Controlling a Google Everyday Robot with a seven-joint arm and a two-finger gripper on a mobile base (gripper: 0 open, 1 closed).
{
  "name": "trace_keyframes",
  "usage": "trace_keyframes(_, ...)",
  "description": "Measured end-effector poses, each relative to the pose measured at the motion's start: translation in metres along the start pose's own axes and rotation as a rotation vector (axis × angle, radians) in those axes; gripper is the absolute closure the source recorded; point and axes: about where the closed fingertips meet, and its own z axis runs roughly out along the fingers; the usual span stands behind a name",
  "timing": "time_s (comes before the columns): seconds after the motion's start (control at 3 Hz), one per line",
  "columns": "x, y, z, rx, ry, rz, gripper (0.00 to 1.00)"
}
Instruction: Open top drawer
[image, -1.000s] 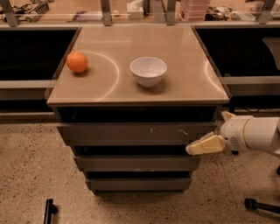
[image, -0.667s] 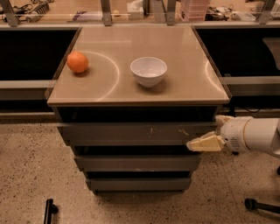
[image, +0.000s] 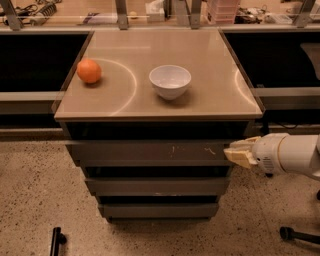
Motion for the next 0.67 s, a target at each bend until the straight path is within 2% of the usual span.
trace_keyframes(0.33,0.000,0.000,0.000,0.000,0.000,0.000,0.89)
trace_keyframes(0.67,-0.001,-0.013,0.012,0.012,-0.049,0.011,1.00)
